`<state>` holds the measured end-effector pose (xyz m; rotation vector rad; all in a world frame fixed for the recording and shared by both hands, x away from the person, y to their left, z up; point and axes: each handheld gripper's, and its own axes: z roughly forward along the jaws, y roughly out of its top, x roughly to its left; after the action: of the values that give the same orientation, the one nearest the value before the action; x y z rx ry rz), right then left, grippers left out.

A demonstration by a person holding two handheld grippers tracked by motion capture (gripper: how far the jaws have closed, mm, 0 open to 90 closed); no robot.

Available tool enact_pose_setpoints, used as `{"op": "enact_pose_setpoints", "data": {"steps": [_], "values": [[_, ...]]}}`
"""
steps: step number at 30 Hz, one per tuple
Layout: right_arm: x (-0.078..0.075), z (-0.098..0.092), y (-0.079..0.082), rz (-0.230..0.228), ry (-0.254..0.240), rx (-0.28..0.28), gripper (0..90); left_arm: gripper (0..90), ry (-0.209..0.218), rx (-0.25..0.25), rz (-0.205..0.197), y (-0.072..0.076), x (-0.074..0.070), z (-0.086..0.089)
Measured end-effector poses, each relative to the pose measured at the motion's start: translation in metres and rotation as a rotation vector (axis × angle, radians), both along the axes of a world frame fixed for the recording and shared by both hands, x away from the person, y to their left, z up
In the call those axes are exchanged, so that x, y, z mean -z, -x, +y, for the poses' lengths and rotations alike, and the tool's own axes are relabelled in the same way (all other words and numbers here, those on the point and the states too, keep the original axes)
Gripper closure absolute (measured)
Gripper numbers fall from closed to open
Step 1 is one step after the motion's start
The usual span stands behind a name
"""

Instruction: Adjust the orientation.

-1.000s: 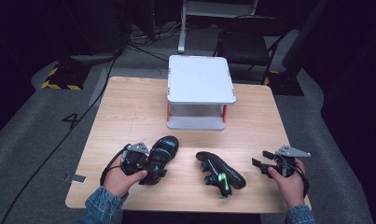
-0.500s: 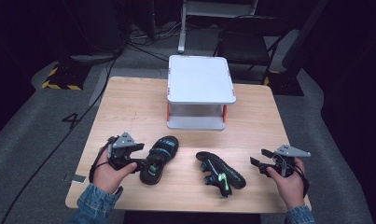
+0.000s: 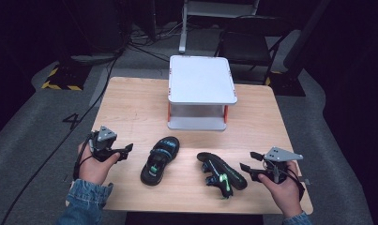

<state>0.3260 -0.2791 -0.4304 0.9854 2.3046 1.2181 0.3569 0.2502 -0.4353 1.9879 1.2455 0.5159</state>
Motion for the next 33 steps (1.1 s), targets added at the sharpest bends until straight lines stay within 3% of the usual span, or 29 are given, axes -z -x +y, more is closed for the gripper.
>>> {"op": "enact_pose_setpoints", "data": {"steps": [2,4,12,16,19,23,25,30,33], "values": [[-0.002,0.008,0.003,0.001,0.004,-0.026,36.9,26.9,0.001,-0.009,0.005,0.000,0.002,0.002],[-0.005,0.015,0.005,0.003,0.008,-0.066,45.0,26.9,0.004,-0.011,0.004,0.000,0.003,0.004],[-0.015,0.046,0.017,0.008,0.023,-0.214,57.6,27.1,0.012,-0.015,0.002,0.006,0.005,0.008],[-0.010,0.067,0.020,0.014,0.061,-0.291,55.8,27.2,0.018,-0.014,0.008,0.008,0.007,0.010],[-0.002,0.081,0.021,0.019,0.119,-0.337,46.7,27.2,0.020,-0.020,0.006,0.010,0.007,0.011],[0.008,0.091,0.021,0.011,0.193,-0.358,38.4,27.2,0.019,-0.017,0.010,0.011,0.007,0.012],[0.010,0.093,0.021,0.013,0.200,-0.366,37.8,27.2,0.026,-0.021,0.013,0.010,0.009,0.012],[0.007,0.083,0.014,0.029,0.159,-0.351,38.4,26.9,0.019,-0.017,0.020,0.010,0.009,0.011],[0.005,0.075,0.008,0.017,0.144,-0.310,37.5,27.1,0.019,-0.021,0.009,0.010,0.009,0.010]]}}
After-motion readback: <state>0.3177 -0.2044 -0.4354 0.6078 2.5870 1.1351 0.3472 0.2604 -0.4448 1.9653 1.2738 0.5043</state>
